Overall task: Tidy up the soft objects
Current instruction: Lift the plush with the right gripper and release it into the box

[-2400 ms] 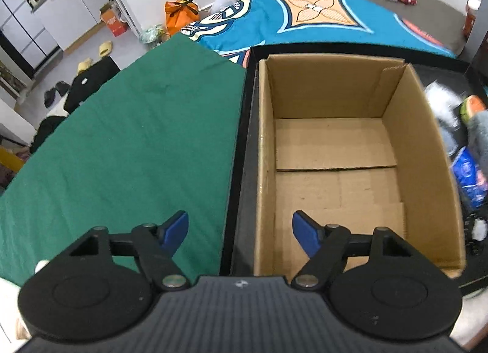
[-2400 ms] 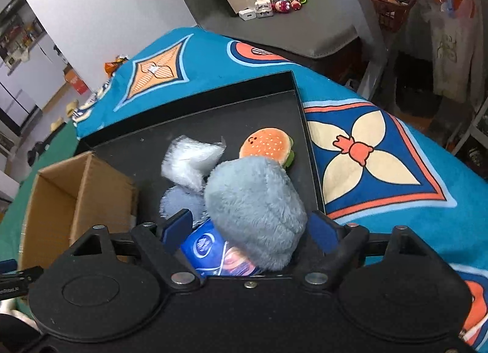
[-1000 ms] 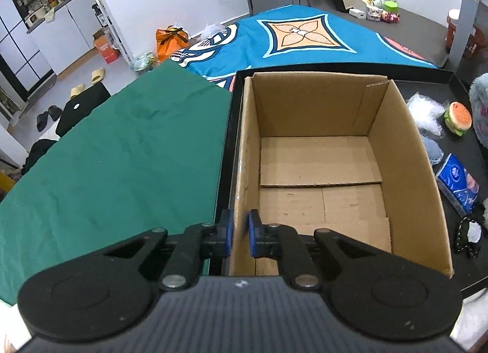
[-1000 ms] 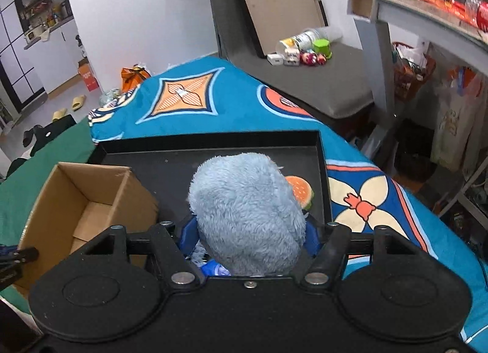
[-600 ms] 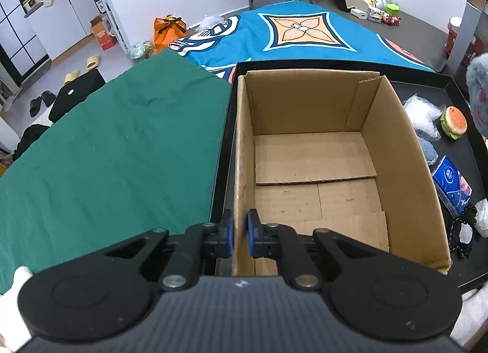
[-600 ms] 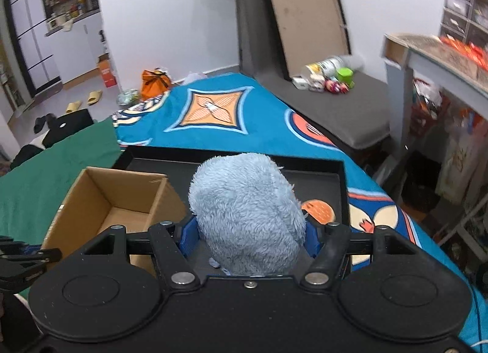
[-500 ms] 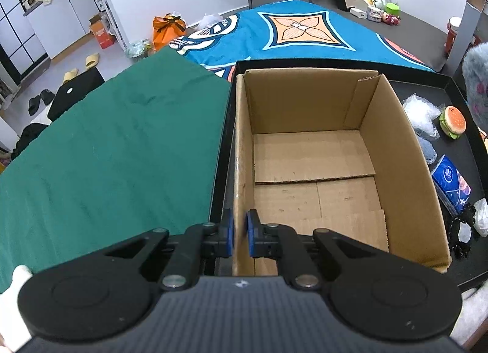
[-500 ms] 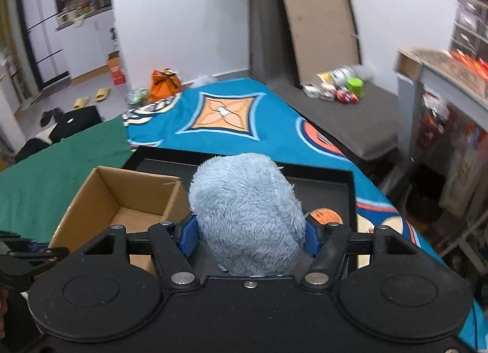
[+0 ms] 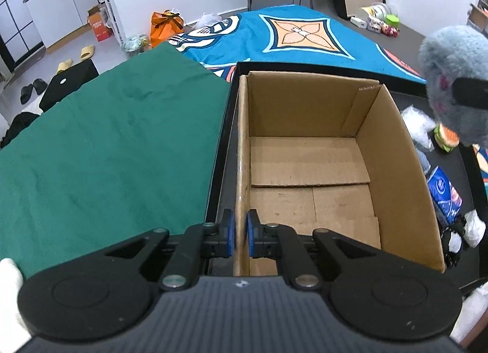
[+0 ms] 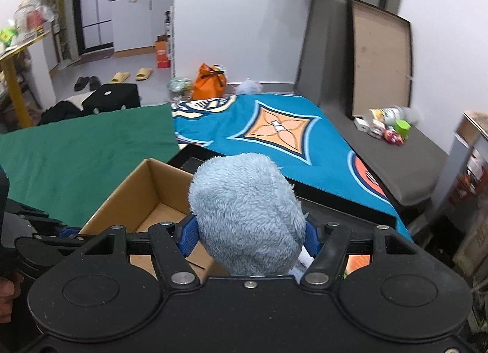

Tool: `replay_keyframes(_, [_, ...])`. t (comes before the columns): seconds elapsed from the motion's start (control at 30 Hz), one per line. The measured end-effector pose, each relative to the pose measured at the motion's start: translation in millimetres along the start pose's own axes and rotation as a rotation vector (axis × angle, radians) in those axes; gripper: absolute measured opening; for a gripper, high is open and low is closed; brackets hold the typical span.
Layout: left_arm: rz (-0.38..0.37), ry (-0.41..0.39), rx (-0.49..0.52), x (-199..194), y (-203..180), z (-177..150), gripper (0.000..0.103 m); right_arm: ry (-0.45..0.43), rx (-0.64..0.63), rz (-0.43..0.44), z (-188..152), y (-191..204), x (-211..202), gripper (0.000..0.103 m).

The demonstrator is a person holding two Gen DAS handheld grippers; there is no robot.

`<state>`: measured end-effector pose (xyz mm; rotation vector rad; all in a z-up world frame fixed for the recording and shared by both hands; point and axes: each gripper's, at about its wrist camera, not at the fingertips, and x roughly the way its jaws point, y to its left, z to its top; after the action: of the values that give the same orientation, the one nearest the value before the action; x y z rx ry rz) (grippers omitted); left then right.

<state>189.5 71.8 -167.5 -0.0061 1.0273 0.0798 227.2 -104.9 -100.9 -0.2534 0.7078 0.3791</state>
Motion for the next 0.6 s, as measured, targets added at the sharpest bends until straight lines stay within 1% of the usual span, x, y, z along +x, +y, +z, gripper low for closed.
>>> replay_keyframes(0.2, [-0.016,-0.017,-0.030,0.4,5.9,0.4,0.008,0.000,-0.083,0.024,8.8,25.4,10.7,0.064])
replay_keyframes(0.43, [-0.034,-0.016,-0.051,4.2,12.9,1.1,0.008,0.001,-0.103,0.057,17.5,40.6,25.2,0.064])
replay_keyframes(0.47, [-0.037,-0.017,-0.053,4.5,13.4,1.1,0.008,-0.003,-0.099,0.063,18.3,41.2,27.0,0.065])
replay_keyframes(0.53, [-0.039,-0.017,-0.055,5.0,14.6,0.8,0.008,-0.011,-0.093,0.065,18.5,41.7,31.6,0.072])
replay_keyframes(0.6, [-0.042,-0.017,-0.058,5.3,15.6,0.5,0.008,-0.005,-0.109,0.048,16.2,44.0,37.0,0.080])
